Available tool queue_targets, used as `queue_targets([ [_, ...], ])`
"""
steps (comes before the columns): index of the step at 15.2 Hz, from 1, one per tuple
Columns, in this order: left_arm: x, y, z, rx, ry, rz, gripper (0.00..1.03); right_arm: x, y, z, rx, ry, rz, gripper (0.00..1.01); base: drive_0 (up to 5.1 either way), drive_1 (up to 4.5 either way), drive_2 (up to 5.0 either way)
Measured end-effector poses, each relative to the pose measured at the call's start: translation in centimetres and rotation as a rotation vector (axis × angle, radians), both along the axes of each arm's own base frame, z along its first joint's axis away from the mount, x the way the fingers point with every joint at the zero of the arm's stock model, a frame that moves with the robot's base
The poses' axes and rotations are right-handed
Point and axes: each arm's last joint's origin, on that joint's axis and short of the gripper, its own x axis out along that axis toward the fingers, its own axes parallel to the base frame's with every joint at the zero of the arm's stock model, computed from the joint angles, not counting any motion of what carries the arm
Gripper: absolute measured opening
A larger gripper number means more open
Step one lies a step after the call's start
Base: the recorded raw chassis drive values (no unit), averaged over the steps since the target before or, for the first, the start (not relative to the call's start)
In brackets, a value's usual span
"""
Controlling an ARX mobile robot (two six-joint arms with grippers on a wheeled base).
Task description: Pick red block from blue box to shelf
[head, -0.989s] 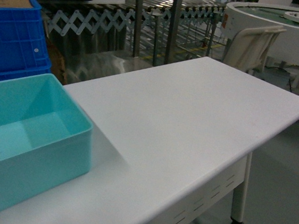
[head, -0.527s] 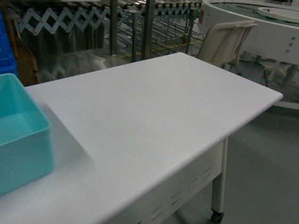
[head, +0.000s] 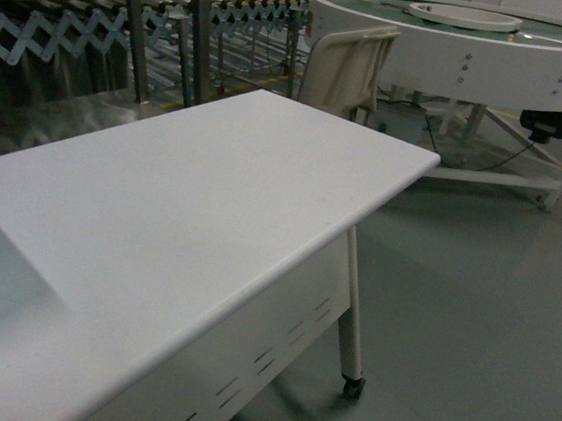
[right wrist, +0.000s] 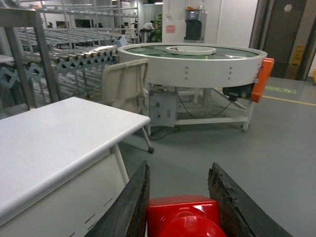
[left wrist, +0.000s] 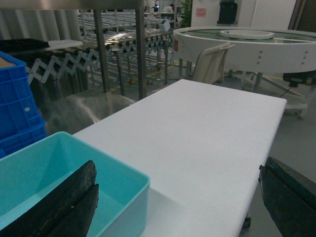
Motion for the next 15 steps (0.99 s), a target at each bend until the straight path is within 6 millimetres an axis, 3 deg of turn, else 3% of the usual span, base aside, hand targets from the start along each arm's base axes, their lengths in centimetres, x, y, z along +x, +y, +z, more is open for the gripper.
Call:
queue_targets([
  [7, 0.0, 0.0, 0.0, 0.0, 0.0, 0.0, 0.98, 0.0, 0.0, 0.0, 0.0, 0.0, 0.0, 0.29, -1.6, -1.57, -1.6],
  [15, 0.0, 0.0, 0.01, 0.0, -0.002, 0.0, 0.98, -0.02, 0.0, 0.03, 0.0, -0.003, 0.0, 0.29, -2.0, -0.6, -3.4],
])
